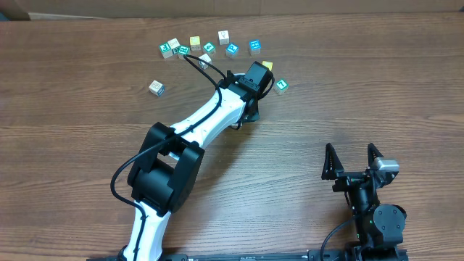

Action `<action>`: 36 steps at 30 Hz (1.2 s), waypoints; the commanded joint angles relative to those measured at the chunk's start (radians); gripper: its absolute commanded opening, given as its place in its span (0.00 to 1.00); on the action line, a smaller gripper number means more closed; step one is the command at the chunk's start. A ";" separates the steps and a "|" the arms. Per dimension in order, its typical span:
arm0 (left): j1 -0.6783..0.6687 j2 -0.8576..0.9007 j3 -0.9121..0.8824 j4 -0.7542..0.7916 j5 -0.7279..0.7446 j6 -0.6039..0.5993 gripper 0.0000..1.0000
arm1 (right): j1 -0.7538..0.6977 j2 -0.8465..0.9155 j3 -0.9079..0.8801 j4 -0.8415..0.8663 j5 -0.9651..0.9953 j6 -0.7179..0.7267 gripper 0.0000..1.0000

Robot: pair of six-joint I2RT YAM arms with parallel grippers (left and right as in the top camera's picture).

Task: Form a horizontal line
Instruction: 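Carry the '0' block with the left gripper beside the '2' block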

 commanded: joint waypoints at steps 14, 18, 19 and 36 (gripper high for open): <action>0.003 0.014 0.127 0.003 -0.014 0.068 0.19 | -0.005 -0.011 -0.010 0.006 -0.002 -0.007 1.00; -0.008 0.014 0.116 -0.006 0.074 0.067 0.04 | -0.005 -0.011 -0.010 0.006 -0.002 -0.007 1.00; -0.014 0.014 0.110 -0.007 0.087 0.068 0.04 | -0.005 -0.011 -0.011 0.006 -0.002 -0.007 1.00; -0.045 0.014 -0.011 0.083 0.045 0.048 0.04 | -0.005 -0.011 -0.011 0.006 -0.002 -0.007 1.00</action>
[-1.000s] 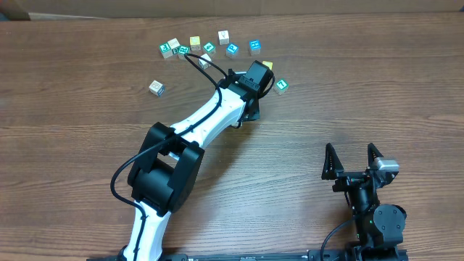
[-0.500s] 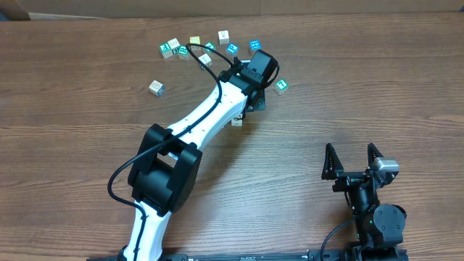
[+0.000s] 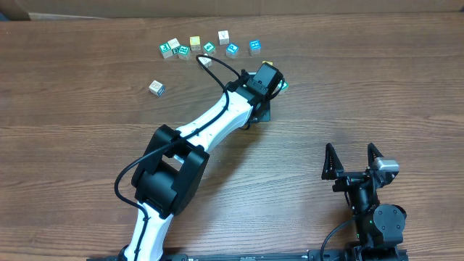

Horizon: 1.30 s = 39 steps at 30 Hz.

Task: Form a horizontal line
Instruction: 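Carry the '0' block with the left gripper beside the '2' block, then lower the '0' block next to the '2' block and release it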

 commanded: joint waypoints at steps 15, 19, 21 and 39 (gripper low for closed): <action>-0.002 0.012 -0.071 0.066 -0.073 -0.044 0.04 | -0.005 -0.011 -0.010 0.006 -0.002 -0.007 1.00; -0.002 0.012 -0.071 0.071 -0.079 -0.056 0.04 | -0.005 -0.011 -0.010 0.006 -0.002 -0.008 1.00; -0.002 0.012 -0.071 0.069 -0.105 -0.073 0.04 | -0.005 -0.011 -0.010 0.006 -0.002 -0.007 1.00; -0.003 0.012 -0.071 0.018 -0.126 -0.092 0.04 | -0.005 -0.011 -0.010 0.006 -0.002 -0.007 1.00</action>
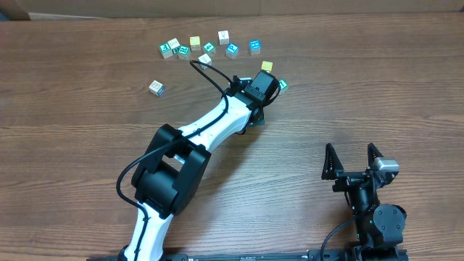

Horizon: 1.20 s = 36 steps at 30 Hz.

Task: Form a horizontal line
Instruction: 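Lower the '0' block next to the '2' block and release it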

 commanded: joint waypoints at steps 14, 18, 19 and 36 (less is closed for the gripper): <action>0.000 0.012 -0.006 -0.024 -0.032 -0.030 0.04 | -0.005 -0.011 -0.010 0.006 -0.002 -0.008 1.00; 0.000 0.012 -0.006 -0.026 -0.033 -0.035 0.04 | -0.005 -0.011 -0.011 0.006 -0.002 -0.008 1.00; 0.000 0.012 -0.006 -0.028 -0.033 -0.037 0.04 | -0.005 -0.011 -0.010 0.006 -0.002 -0.008 1.00; 0.000 0.012 -0.006 -0.058 -0.042 -0.060 0.04 | -0.005 -0.011 -0.011 0.006 -0.002 -0.008 1.00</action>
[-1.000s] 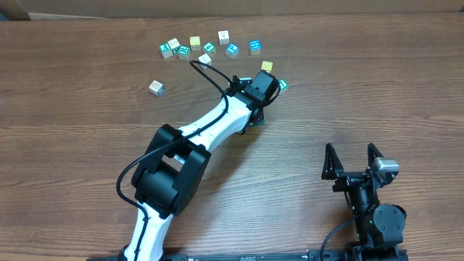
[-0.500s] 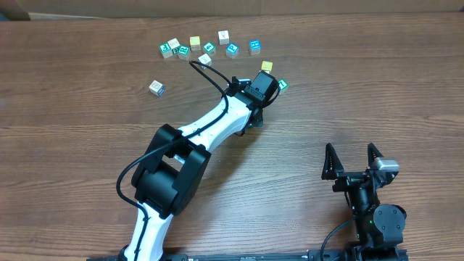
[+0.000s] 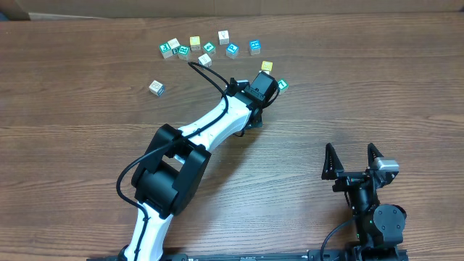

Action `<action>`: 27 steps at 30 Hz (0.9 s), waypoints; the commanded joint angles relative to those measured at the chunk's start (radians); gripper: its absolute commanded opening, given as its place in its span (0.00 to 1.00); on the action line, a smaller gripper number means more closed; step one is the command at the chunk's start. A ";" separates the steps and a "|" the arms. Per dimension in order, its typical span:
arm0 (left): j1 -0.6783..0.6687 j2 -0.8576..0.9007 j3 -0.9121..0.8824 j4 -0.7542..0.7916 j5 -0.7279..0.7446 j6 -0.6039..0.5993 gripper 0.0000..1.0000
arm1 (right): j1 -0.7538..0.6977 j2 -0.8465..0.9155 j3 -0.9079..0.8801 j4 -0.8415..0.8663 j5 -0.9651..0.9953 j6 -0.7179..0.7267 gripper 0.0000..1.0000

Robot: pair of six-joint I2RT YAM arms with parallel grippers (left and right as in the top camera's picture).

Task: Form a horizontal line
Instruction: 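Lower the '0' block next to the '2' block and release it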

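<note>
Several small lettered cubes lie scattered at the far side of the table in the overhead view, among them a green one [image 3: 165, 49], a yellow one [image 3: 195, 42], a white one [image 3: 224, 36] and a blue one [image 3: 254, 46]. A lone cube [image 3: 156, 88] sits apart on the left. A yellow cube [image 3: 267, 67] and a green cube [image 3: 283, 84] lie just beyond my left gripper [image 3: 265, 85]. Its wrist hides the fingers, so I cannot tell how they stand. My right gripper [image 3: 353, 158] is open and empty at the near right.
The white left arm [image 3: 210, 123] stretches diagonally across the middle of the wooden table [image 3: 377, 94]. Its black cable [image 3: 210, 72] loops over the cube nearest the wrist. The right arm's base [image 3: 377, 217] sits at the near edge.
At first my left wrist stood left of the yellow and green cubes, partly covering the yellow one. Then it was over both, hiding the yellow cube. Later it stood back toward me, and both cubes show beside it now. The right arm never moved.
</note>
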 commanded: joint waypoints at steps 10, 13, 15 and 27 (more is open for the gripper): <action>0.000 0.012 -0.006 -0.015 -0.022 -0.025 0.04 | -0.005 -0.011 -0.010 0.006 -0.002 -0.007 1.00; 0.000 0.012 -0.006 -0.020 -0.022 -0.025 0.04 | -0.005 -0.011 -0.011 0.006 -0.002 -0.007 1.00; 0.000 0.012 -0.006 -0.022 -0.022 -0.025 0.04 | -0.005 -0.011 -0.010 0.006 -0.002 -0.007 1.00; 0.000 0.012 -0.005 -0.036 -0.021 -0.025 0.04 | -0.005 -0.011 -0.011 0.006 -0.002 -0.007 1.00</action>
